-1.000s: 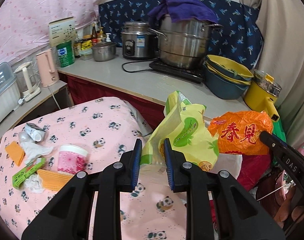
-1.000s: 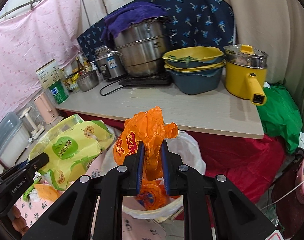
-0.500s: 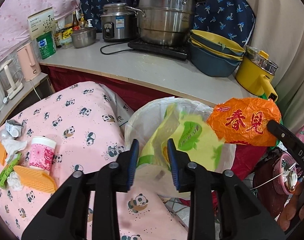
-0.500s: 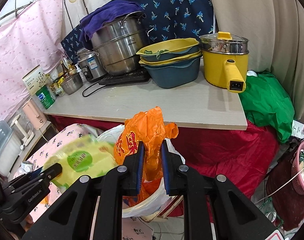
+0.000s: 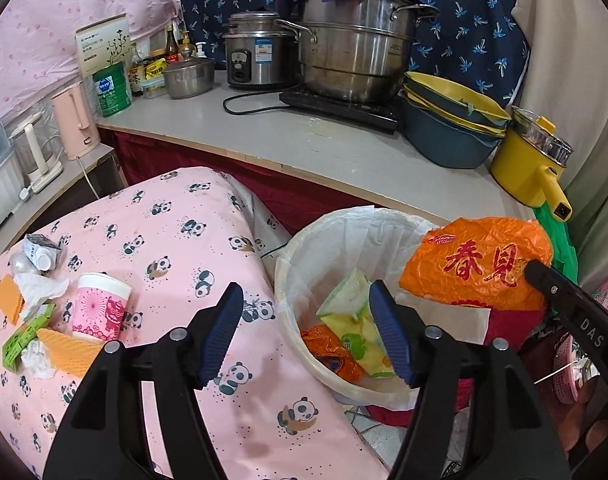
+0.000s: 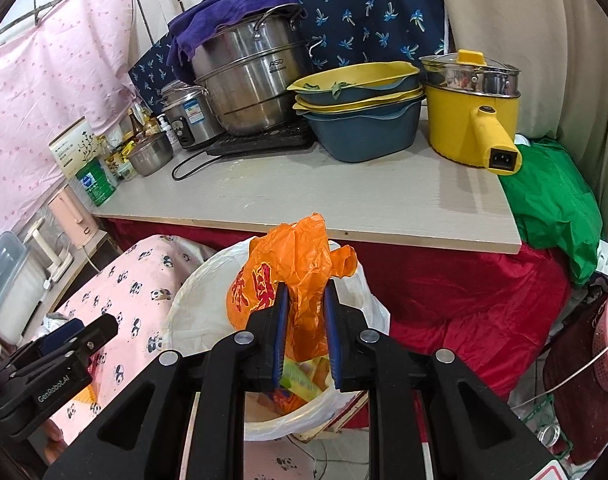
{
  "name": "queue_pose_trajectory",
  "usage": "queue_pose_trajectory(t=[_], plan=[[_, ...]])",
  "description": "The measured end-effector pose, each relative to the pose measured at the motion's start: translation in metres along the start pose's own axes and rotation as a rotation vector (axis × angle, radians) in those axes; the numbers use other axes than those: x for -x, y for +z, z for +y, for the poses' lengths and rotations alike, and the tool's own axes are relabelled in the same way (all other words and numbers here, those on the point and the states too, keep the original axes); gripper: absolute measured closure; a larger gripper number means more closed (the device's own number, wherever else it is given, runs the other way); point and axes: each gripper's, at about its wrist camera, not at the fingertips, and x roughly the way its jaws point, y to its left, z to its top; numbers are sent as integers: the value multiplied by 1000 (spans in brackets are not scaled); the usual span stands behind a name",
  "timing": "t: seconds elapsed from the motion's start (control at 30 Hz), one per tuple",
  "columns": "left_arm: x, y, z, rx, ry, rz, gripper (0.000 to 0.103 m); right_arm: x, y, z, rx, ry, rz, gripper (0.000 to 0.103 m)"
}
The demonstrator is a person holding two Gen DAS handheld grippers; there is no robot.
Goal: Collect trash
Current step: 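Open the left gripper over the bin while the right gripper releases its bag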
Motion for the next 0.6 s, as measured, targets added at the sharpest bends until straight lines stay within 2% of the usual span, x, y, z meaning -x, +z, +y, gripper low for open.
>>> queue_pose_trajectory(t=[0.3, 0.37, 0.43, 0.6], plan=[[4, -3, 18, 32, 21, 1, 40, -12, -1, 18, 29, 21, 21, 81], [5, -3, 24, 41, 30, -2, 37, -14, -2, 22, 33, 22, 23, 77], [7, -4, 29, 48, 35, -6, 36, -14, -1, 26, 34, 23, 20, 70], [10, -5, 39, 68, 45, -8, 35, -10, 0, 34, 45, 32, 12, 67]])
